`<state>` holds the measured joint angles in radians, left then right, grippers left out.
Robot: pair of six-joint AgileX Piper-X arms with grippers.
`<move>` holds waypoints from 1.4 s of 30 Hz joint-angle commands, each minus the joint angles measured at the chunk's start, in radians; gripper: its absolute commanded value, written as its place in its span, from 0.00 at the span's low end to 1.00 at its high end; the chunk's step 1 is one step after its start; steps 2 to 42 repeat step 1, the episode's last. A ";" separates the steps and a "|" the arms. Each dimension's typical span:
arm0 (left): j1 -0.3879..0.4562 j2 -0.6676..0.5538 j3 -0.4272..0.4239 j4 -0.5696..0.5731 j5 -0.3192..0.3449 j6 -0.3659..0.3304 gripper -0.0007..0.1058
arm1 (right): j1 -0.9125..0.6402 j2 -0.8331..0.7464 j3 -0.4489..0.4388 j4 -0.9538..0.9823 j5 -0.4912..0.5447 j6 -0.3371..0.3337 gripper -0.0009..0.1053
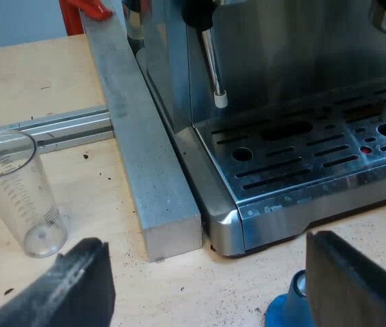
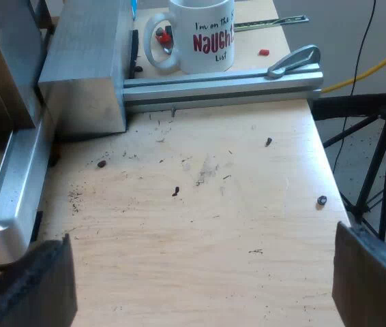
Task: Pour the beans into the coffee machine
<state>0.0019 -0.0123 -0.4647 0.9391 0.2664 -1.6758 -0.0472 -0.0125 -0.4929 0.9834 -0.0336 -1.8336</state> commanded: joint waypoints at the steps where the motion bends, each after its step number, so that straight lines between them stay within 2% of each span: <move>1: -0.002 -0.138 -0.004 -0.010 -0.008 -0.014 0.59 | 0.001 -0.038 -0.004 -0.014 0.000 -0.003 0.74; 42: -0.002 -0.138 -0.004 -0.010 -0.008 -0.014 0.59 | 0.001 -0.038 -0.004 -0.014 0.000 -0.003 0.74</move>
